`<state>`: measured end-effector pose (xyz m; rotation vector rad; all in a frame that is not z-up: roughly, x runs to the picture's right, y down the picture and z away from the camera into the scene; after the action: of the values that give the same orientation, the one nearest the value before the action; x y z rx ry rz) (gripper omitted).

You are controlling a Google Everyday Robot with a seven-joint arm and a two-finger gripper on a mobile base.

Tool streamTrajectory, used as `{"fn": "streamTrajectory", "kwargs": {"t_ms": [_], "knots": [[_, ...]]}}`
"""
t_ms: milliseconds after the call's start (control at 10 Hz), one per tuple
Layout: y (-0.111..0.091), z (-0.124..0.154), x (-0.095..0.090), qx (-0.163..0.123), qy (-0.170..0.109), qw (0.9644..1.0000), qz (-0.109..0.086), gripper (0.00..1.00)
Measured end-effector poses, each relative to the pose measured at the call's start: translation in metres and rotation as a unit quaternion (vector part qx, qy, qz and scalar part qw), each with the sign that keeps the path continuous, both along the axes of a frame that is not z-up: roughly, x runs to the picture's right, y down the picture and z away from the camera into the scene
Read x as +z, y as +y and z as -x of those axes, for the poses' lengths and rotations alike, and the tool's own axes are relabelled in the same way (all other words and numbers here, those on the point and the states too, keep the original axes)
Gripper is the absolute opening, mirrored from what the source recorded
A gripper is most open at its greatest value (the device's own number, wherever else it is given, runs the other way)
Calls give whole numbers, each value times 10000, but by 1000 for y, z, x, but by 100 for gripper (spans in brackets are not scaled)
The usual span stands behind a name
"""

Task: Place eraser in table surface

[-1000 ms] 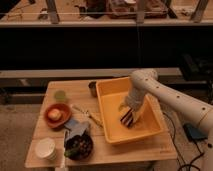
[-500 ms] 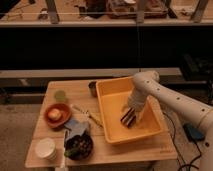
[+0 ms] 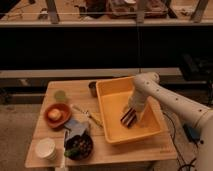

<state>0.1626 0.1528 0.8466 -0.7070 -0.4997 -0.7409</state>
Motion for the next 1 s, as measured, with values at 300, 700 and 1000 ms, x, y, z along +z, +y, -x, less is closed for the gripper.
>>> {"fn": "streamTrajectory", "kwargs": {"t_ms": [300,700,1000], "knots": [[5,1,13,-5,-20,10000,55,65],[9,6,24,-68,-33,10000,63,65],[13,14,29,-122,-45,9999,62,65]]}}
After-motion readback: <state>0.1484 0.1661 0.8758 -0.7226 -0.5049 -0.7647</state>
